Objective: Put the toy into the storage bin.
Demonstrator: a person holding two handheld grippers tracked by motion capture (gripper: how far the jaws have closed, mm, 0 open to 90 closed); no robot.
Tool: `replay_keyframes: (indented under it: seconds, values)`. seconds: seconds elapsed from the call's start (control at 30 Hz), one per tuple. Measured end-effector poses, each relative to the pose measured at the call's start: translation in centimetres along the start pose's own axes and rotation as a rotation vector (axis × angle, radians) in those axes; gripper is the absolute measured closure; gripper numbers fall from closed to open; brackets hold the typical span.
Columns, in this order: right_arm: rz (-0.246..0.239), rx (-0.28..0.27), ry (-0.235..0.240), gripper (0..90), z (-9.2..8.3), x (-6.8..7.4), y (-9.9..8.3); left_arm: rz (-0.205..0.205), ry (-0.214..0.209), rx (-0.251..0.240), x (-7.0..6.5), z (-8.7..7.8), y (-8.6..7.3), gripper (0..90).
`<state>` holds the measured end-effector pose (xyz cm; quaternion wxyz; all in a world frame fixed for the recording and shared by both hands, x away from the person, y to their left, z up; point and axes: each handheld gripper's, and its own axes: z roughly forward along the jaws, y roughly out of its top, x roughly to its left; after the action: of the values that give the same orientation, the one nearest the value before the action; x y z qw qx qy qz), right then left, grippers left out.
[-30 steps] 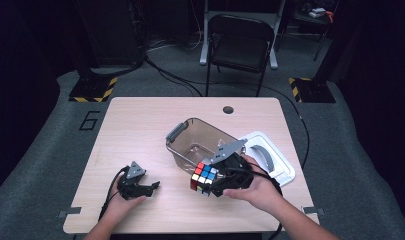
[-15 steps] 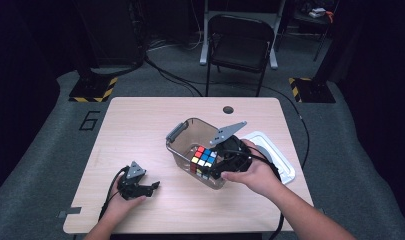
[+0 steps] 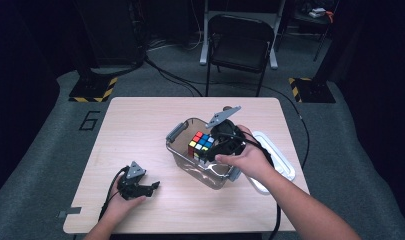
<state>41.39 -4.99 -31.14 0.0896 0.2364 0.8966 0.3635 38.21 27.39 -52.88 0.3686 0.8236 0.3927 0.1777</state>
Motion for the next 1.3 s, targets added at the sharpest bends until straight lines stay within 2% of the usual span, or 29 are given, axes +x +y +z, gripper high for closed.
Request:
replay_keyframes:
  seconds: [0.53,0.9,1.13,1.3]
  values:
    - [0.015,0.017,-0.055,34.0,3.2,-2.6,2.0,0.001,0.0,0.0,0.0,0.0,0.0,24.3]
    - [0.023,0.034,-0.072,34.0,5.7,-3.7,2.2,0.002,-0.002,0.003,0.0,0.0,0.0,24.3]
    - [0.05,0.042,-0.076,34.0,7.5,-4.4,2.1,0.001,-0.001,0.003,0.0,0.0,0.0,24.3]
    - [0.026,0.063,-0.089,34.0,8.7,-4.5,2.0,0.004,0.002,0.001,0.0,0.0,0.0,24.3]
